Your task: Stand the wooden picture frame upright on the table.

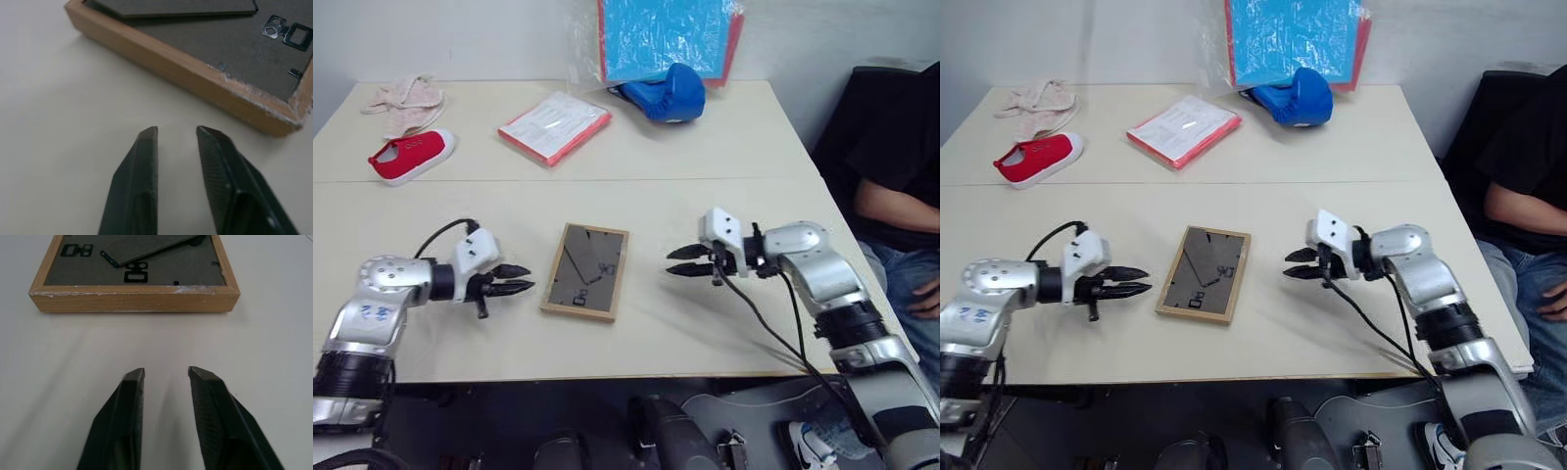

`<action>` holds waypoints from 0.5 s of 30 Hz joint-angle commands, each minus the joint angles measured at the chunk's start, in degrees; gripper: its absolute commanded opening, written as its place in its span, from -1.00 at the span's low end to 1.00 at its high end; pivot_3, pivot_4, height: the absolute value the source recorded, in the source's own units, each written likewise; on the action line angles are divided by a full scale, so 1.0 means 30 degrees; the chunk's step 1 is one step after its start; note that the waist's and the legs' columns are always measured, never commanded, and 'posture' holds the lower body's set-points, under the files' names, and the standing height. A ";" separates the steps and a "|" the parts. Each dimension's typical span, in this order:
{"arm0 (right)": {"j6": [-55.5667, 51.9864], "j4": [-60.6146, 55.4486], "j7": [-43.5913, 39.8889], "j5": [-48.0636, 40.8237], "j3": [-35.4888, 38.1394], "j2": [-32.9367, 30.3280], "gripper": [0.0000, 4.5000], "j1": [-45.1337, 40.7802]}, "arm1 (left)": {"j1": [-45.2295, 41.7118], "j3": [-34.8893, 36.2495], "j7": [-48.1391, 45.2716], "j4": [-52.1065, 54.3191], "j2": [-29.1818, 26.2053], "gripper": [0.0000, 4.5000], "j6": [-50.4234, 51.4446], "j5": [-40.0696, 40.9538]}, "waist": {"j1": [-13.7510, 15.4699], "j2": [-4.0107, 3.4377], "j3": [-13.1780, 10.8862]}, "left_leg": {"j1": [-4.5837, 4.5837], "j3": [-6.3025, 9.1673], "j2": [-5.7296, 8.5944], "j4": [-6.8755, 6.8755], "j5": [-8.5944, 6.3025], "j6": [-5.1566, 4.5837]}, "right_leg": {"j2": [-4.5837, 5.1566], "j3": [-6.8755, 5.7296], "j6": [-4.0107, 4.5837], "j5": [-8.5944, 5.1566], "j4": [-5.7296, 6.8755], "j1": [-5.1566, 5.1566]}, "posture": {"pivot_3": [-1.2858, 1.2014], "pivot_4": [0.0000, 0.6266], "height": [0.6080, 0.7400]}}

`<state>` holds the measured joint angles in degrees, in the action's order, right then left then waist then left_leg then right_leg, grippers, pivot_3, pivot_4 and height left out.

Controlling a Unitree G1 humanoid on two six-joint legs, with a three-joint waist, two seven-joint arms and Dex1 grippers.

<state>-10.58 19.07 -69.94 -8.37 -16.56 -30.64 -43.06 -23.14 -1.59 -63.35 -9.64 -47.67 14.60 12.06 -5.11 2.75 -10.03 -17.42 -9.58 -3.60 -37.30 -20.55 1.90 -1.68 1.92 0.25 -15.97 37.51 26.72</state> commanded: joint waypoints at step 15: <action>0.3217 0.2371 0.0412 0.2949 -0.0842 0.1525 -0.99 -0.1386 | 0.0029 -0.0108 0.1306 0.1520 0.1491 -0.99 0.4632 0.0606 | -0.0039 -0.0002 0.0000 | 0.0006 0.0008 -0.0013 -0.0160 -0.0002 0.0006 | 0.0006 0.0015 0.0013 -0.0004 0.0163 0.0005 | 0.03 -0.52 1.00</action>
<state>-2.06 29.03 -67.75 0.52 -19.61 -24.99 -47.09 -23.89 -3.97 -59.41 -6.00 -41.55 24.56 12.57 -5.22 2.74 -10.03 -17.41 -9.55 -3.64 -37.78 -20.56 1.92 -1.66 1.96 0.29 -15.98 37.99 26.73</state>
